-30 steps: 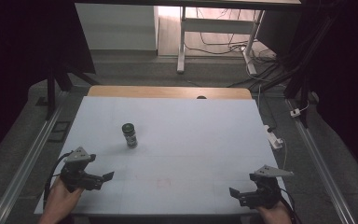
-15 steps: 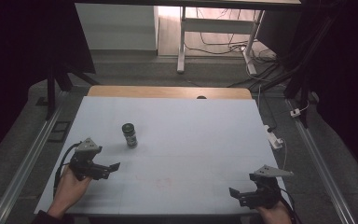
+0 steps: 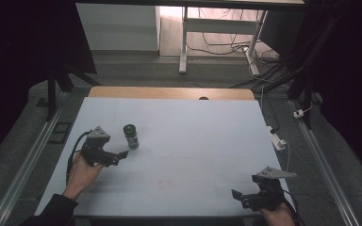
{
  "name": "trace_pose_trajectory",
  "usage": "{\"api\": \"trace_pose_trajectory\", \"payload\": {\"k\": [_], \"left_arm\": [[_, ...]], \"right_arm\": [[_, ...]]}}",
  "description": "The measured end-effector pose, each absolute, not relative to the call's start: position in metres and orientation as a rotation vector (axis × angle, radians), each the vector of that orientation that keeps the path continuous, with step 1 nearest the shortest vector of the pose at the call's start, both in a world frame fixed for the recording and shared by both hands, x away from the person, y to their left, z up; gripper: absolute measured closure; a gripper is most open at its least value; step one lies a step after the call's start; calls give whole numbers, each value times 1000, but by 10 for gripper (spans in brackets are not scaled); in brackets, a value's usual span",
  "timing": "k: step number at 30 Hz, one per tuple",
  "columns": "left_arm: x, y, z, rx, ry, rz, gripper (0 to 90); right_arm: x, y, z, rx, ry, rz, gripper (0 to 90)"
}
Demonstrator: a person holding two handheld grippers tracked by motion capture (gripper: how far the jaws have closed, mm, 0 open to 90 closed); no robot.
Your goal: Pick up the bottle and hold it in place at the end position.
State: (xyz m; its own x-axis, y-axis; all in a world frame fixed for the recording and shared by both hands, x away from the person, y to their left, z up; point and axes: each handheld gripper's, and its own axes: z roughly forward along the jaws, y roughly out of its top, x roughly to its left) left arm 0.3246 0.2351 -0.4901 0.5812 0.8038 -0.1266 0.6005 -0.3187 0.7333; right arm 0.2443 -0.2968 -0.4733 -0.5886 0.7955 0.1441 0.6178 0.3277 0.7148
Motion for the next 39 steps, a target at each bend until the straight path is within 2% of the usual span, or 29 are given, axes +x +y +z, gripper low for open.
{"api": "trace_pose_trajectory", "payload": {"k": [22, 26, 30, 39], "left_arm": [[378, 216, -511, 2148, 1048, 334, 4], [380, 214, -512, 2164, 1046, 365, 66], [379, 216, -511, 2167, 1010, 346, 197], [380, 213, -512, 2189, 978, 352, 424]], "right_arm": [[245, -296, -474, 1273, 2371, 1109, 0], [244, -297, -474, 1269, 2372, 1109, 0], [244, -297, -474, 1270, 2373, 1108, 0], [244, -296, -474, 1267, 2374, 1105, 0]]}}
